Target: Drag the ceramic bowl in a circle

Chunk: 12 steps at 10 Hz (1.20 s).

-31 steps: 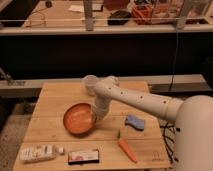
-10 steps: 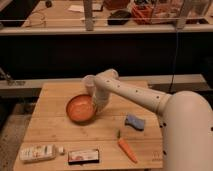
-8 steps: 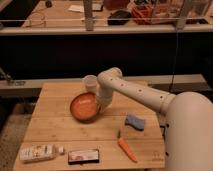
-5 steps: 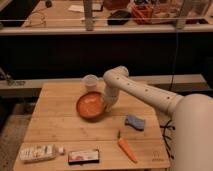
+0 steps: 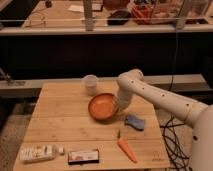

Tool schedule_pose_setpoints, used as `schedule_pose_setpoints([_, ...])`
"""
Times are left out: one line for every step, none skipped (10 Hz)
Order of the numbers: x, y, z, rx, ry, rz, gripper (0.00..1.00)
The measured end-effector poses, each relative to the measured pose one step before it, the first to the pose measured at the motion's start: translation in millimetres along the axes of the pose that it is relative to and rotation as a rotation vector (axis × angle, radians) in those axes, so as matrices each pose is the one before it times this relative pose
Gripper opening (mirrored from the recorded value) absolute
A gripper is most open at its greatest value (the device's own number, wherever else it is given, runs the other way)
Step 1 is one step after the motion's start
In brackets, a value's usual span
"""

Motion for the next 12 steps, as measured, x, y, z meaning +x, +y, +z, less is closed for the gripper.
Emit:
schedule_pose_setpoints([-2.73, 14.81, -3.37, 0.00683, -0.00038, 0.01453, 0.0])
schedule_pose_setpoints([-4.37, 9.21, -1.08, 0.00629, -0.00334, 0.00471, 0.0])
schedule_pose_setpoints([-7.92, 14.1, -1.18, 0.01169, -0.00922, 0.00513, 0.0])
schedule_pose_setpoints([-6.19, 8.29, -0.1, 0.01524, -0.01386, -0.00405, 0.0])
schedule_pose_setpoints([-7.37, 7.16, 1.21, 0.01276, -0.0204, -0.00729, 0.0])
schedule_pose_setpoints([-13.33, 6.38, 4.88, 0.01724, -0.03872, -0.02672, 0.0])
schedule_pose_setpoints([-16.02, -0.43, 6.02, 0.00056, -0.0255, -0.04537, 0.0])
schedule_pose_setpoints([-11.26, -3.8, 3.66, -0.00471, -0.01227, -0.03392, 0.0])
schedule_pose_setpoints([-17.18, -8.72, 5.74, -0.00974, -0.01806, -0.05101, 0.0])
schedule_pose_setpoints([-12.73, -9.78, 5.02, -0.00957, -0.01478, -0.04211, 0.0])
schedule_pose_setpoints([-10.33, -10.75, 5.27, -0.00933, -0.01659, -0.04155, 0.0])
schedule_pose_setpoints([-7.39, -9.67, 5.2, -0.00566, -0.01636, -0.03681, 0.0])
